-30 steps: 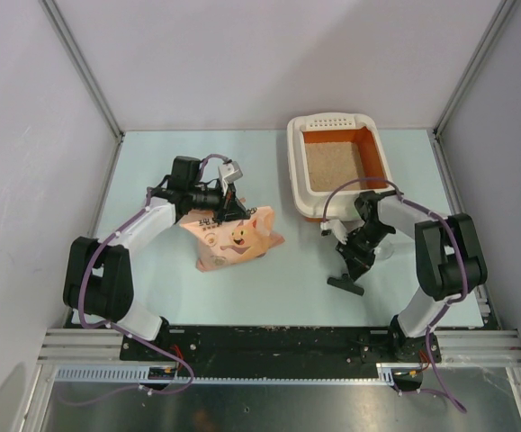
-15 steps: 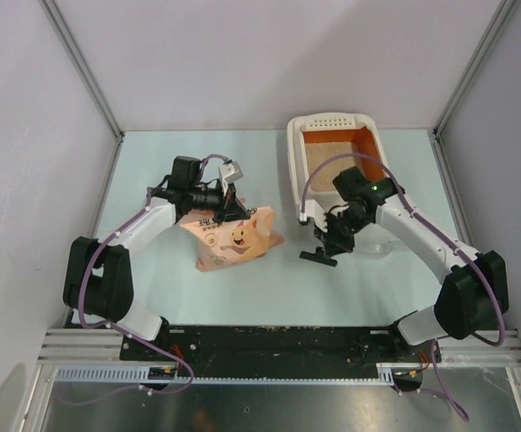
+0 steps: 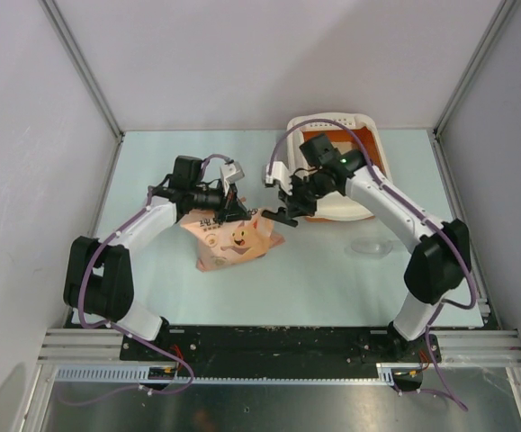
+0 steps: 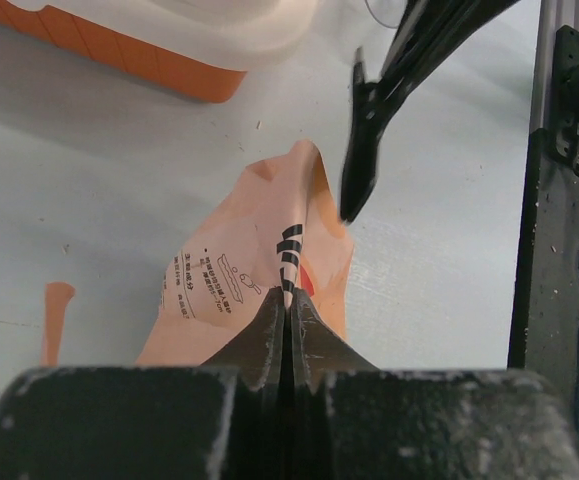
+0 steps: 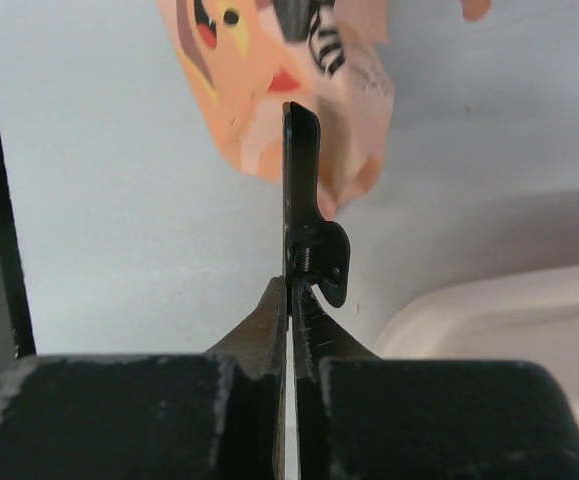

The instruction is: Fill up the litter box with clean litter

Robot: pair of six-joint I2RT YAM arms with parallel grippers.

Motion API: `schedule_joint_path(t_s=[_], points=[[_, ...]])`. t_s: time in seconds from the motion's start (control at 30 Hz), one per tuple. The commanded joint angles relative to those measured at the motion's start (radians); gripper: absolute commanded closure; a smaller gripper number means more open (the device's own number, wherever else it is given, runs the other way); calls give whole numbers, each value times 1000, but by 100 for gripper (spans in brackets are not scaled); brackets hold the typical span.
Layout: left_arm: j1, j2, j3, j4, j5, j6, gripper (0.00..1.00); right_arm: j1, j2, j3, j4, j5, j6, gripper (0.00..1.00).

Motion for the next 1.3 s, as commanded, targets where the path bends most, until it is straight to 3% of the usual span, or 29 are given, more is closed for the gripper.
schedule_joint_path(t_s=[0.0,0.1,0.23,0.33,0.47,0.6,0.73,0.83,0.97,1.07,1.27], points=[[-22,-4,64,42,40,1,95,23,56,112,67,-7,53,100],[-22,-4,66,41,60,-2,89,26,86,138,98,-5,96,100],[-22,1,67,41,104,-8,71,35,112,149,122,12,110,100],[-22,14,77,41,131,-28,64,42,126,154,125,12,116,100],[-22,43,103,41,137,-33,64,45,137,157,130,3,131,100],[-22,70,123,41,154,-34,71,45,148,158,134,-5,141,100],[-24,87,129,41,169,-30,94,46,152,158,136,-13,151,100],[-24,83,124,42,175,-22,100,34,145,154,136,-34,180,100],[-28,61,106,41,168,30,100,-55,120,152,90,-156,168,59],[-33,36,95,41,152,78,100,-101,118,160,21,-227,109,50],[-44,18,89,41,151,114,100,-104,111,138,-31,-252,27,44]])
